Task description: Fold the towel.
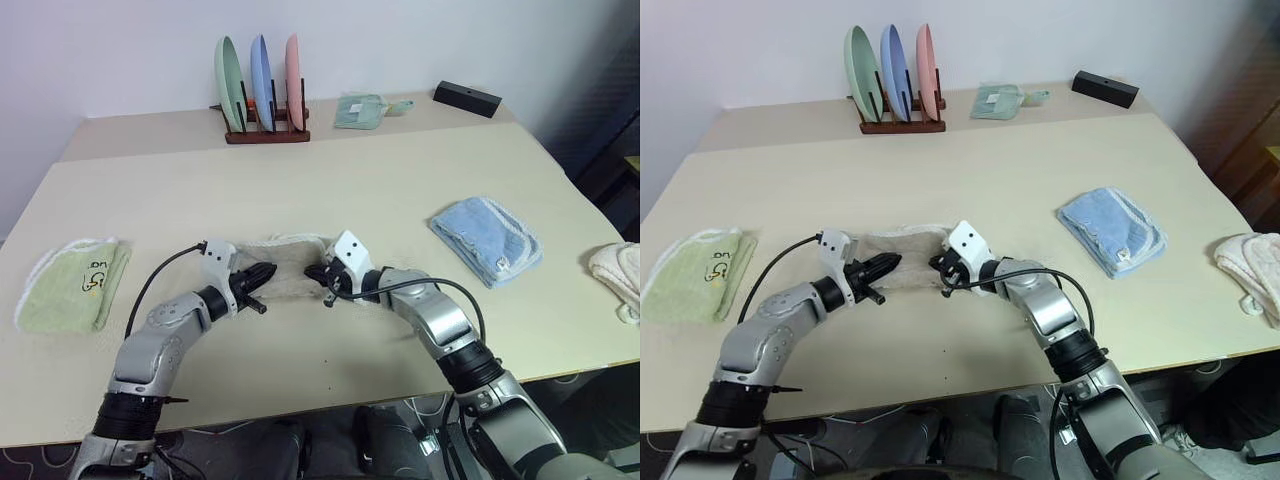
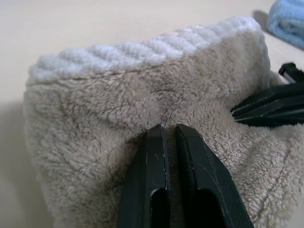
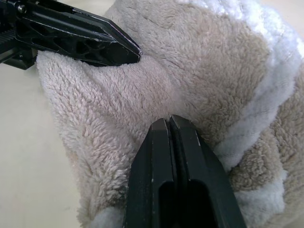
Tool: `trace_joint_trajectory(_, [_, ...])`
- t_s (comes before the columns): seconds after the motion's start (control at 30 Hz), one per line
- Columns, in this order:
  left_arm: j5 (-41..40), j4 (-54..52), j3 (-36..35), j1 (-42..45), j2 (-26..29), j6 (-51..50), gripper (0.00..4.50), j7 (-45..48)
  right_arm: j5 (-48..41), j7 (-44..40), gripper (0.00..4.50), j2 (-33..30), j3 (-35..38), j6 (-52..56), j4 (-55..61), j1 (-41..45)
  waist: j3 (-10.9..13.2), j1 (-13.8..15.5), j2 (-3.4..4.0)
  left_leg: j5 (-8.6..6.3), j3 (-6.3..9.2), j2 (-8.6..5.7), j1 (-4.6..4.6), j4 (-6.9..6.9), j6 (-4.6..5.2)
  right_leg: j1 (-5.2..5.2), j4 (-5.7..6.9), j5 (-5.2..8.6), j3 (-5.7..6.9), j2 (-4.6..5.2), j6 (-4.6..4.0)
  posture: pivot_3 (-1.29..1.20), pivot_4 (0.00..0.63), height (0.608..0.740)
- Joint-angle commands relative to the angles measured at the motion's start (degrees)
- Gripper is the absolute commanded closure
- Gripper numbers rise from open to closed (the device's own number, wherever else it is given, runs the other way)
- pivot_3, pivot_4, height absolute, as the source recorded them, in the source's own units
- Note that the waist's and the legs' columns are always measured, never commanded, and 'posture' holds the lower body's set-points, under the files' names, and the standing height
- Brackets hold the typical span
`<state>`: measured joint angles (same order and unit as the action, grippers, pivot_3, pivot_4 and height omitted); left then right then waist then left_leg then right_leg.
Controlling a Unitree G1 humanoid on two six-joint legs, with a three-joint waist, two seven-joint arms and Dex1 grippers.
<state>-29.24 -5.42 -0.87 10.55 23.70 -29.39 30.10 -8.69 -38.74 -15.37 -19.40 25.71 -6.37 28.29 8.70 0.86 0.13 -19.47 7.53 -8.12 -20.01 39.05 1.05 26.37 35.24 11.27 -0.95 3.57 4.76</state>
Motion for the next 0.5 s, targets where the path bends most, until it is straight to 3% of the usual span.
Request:
trace_joint_trajectory(0.03, [-0.78, -1.67, -2.33, -1.70, -0.70, 0.54, 4.14, 0.37, 0.47, -1.37, 4.45, -3.20, 2.23, 0.36, 1.04, -1.34, 0.00, 0.02, 0.00, 0.00, 0.00, 0.00, -0.01, 0.00, 0.00, 0.00, 0.00, 0.00, 0.00, 0.00, 0.00, 0.00, 0.150, 0.740])
trace_joint_trajectory(0.13, [-2.27, -5.83, -5.70, -3.25, 0.04, 0.74, 4.14, 0.23, -6.54, -4.59, 3.64, -4.57, 6.79, 6.19, 7.47, -1.09, 0.01, -0.08, -0.01, 0.00, 0.01, 0.00, -0.04, 0.01, 0.00, 0.02, -0.01, 0.00, 0.00, 0.00, 0.00, 0.00, 0.150, 0.740])
trace_joint_trajectory(0.3, [-3.89, -12.59, -10.02, -7.90, 4.42, 0.34, 4.14, 2.83, -15.38, -6.66, 1.27, -8.25, 13.29, 17.20, 16.26, -0.64, 0.02, -0.14, 0.00, 0.00, 0.01, 0.02, -0.31, -0.02, 0.00, 0.30, -0.01, 0.00, -0.01, -0.01, 0.00, 0.00, 0.150, 0.740])
trace_joint_trajectory(0.37, [-3.96, -17.16, -13.25, -12.14, 8.49, 1.00, 4.14, 5.64, -19.50, -0.85, 0.25, -7.12, 18.85, 29.72, 16.48, 0.28, 0.03, -0.36, -0.04, 0.00, 0.01, 0.02, -0.31, -0.05, 0.01, 0.29, -0.03, 0.00, -0.01, 0.00, 0.00, 0.00, 0.150, 0.740])
trace_joint_trajectory(0.4, [-3.91, -18.95, -14.84, -13.81, 10.02, 1.49, 4.14, 6.44, -21.22, 1.17, 0.05, -6.49, 21.00, 34.36, 16.52, 0.23, 0.03, -0.27, -0.03, -0.01, 0.01, 0.06, -0.30, -0.06, 0.00, 0.29, -0.03, 0.00, -0.02, -0.02, -0.01, 0.00, 0.150, 0.740])
trace_joint_trajectory(0.5, [-5.02, -21.28, -17.12, -16.05, 11.92, 0.75, 4.14, 6.82, -24.92, 5.31, 0.05, -3.51, 25.35, 42.81, 16.18, 0.41, 0.04, 0.09, -0.01, -0.01, -0.01, 0.05, -0.32, -0.08, 0.01, 0.30, -0.04, 0.01, -0.05, -0.01, -0.02, 0.00, 0.150, 0.740])
